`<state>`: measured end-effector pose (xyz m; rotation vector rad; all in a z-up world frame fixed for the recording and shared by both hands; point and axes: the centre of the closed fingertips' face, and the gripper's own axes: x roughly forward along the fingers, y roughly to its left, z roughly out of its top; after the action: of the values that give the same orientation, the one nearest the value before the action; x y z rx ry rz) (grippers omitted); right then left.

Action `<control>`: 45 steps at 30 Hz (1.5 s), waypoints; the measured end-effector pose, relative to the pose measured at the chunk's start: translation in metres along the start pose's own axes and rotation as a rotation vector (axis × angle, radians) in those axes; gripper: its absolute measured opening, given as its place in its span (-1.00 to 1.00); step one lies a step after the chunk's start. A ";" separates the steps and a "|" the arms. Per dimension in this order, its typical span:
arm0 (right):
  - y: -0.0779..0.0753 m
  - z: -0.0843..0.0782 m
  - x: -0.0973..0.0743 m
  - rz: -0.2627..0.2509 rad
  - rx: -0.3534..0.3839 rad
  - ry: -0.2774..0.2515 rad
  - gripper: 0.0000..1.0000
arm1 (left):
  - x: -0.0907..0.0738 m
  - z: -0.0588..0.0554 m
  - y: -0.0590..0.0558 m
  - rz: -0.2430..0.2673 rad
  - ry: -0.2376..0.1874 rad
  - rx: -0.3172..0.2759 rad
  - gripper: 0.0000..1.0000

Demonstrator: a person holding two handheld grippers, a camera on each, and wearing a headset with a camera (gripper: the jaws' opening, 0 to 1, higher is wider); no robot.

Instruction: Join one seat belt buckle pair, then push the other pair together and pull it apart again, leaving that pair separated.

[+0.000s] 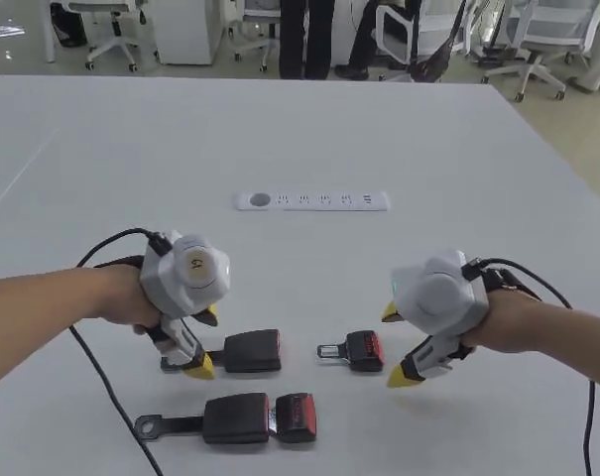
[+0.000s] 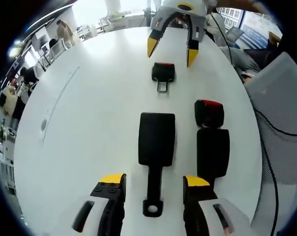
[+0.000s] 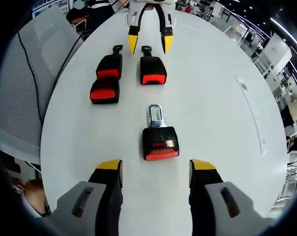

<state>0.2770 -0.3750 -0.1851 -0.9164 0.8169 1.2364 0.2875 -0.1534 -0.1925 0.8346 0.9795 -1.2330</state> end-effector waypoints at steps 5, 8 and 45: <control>0.005 -0.005 -0.003 -0.007 0.021 -0.018 0.11 | -0.008 -0.014 -0.011 0.013 -0.035 -0.059 -0.02; 0.007 -0.006 -0.002 -0.006 0.084 -0.068 0.13 | -0.015 -0.022 -0.020 0.019 -0.061 -0.109 0.02; 0.059 0.011 -0.035 -0.278 0.437 -0.442 0.88 | -0.052 -0.048 -0.085 0.299 -0.598 -0.461 0.94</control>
<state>0.2134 -0.3739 -0.1562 -0.3634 0.5489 0.9167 0.1932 -0.1038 -0.1618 0.2086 0.5824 -0.8669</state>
